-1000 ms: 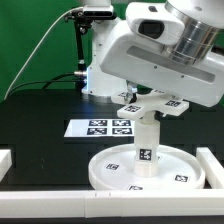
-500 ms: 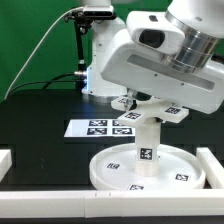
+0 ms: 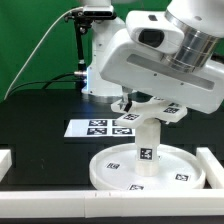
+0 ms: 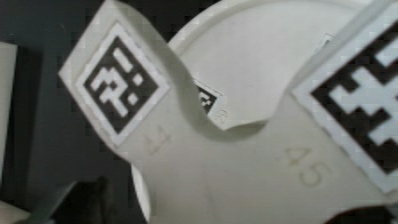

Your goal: Assemble round table

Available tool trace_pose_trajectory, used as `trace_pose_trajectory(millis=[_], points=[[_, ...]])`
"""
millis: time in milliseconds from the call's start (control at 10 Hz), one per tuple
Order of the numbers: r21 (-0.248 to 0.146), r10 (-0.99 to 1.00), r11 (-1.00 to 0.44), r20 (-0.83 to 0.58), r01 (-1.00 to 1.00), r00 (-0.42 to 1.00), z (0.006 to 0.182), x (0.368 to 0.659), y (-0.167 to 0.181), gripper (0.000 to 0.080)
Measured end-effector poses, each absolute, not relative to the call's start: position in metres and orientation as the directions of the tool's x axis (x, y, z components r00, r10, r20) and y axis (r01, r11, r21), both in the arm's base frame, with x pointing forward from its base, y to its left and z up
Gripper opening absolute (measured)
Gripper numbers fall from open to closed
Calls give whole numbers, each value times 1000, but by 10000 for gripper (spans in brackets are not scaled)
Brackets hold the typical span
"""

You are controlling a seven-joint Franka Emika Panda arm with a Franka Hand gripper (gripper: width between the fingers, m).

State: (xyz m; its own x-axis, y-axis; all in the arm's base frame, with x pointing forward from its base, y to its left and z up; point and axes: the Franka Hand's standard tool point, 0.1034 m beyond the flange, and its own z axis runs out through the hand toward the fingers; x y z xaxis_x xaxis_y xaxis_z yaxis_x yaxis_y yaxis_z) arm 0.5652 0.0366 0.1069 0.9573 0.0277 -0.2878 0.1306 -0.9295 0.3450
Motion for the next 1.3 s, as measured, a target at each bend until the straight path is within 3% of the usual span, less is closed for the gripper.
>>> trace_pose_trajectory(millis=[500,900,1100,1300], points=[[325,36,-937,-278,129,960,111,565,55,649],[292,18,-951,-262,98,965,135,561,59,649],[238,-11,-970,-261,53,965,146,564,55,649],[180,-67,-983,-242,-23,968,145,568,51,649]])
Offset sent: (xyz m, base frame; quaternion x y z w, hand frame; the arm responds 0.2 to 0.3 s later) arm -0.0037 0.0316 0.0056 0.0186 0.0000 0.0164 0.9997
